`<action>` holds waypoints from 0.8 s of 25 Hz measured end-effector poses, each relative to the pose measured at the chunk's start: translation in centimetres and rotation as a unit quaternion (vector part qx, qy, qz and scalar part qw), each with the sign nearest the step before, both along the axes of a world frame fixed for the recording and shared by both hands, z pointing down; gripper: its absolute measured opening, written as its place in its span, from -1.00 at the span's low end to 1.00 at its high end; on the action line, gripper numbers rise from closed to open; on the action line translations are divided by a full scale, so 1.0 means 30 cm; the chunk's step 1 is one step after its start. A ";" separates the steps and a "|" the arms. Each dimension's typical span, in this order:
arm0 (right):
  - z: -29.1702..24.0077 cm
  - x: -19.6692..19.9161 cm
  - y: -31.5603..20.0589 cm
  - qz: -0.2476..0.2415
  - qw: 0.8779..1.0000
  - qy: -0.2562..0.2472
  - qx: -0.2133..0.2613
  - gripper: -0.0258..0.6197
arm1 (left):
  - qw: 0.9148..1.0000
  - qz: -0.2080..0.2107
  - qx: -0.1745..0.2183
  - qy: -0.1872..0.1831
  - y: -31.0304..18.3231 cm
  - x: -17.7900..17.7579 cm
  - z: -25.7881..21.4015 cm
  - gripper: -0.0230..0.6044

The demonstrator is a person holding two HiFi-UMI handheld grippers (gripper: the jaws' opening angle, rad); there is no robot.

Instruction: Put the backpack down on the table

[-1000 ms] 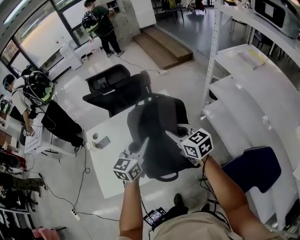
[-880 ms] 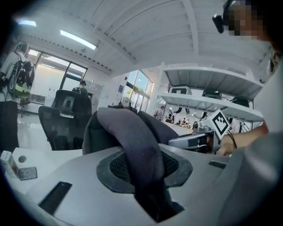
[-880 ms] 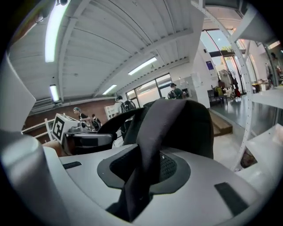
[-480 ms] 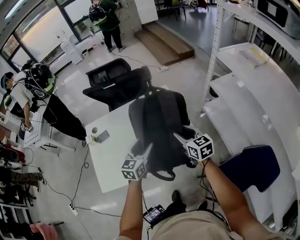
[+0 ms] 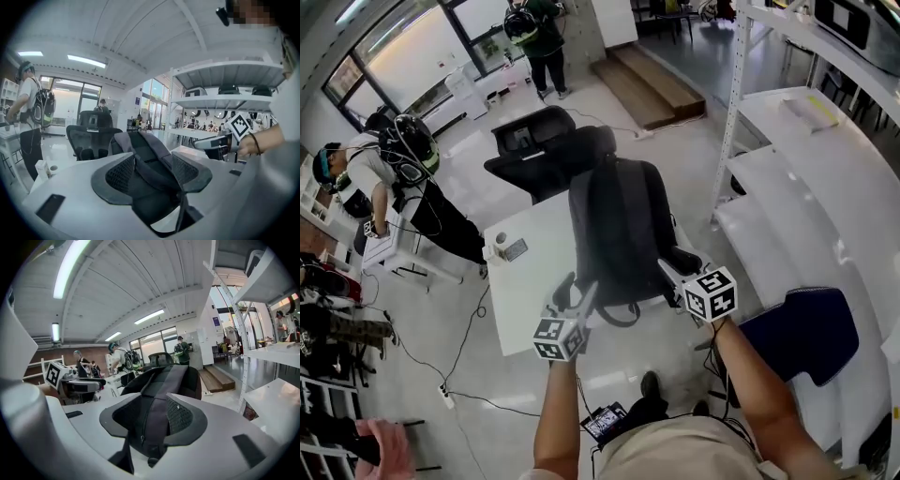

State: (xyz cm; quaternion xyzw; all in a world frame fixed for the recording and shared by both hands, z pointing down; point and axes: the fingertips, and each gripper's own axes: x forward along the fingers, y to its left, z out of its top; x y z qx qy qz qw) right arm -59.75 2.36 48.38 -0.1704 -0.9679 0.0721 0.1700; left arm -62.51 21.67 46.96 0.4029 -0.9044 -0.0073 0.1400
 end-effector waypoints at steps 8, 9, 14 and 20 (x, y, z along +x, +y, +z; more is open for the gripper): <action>-0.252 0.405 0.111 -0.118 0.987 -0.102 0.049 -0.81 | 0.994 -0.013 0.025 -0.109 -0.024 0.426 -0.334 -0.43; -0.286 0.462 0.126 -0.135 0.982 -0.115 0.061 -0.82 | 0.991 -0.009 0.025 -0.128 -0.035 0.492 -0.374 -0.56; -0.424 0.736 0.202 -0.199 0.960 -0.162 0.109 -0.83 | 0.980 0.018 -0.008 -0.196 -0.098 0.818 -0.510 -0.84; -0.523 0.975 0.294 -0.244 0.939 -0.195 0.142 -0.83 | 0.968 0.030 -0.047 -0.245 -0.104 1.110 -0.607 -0.86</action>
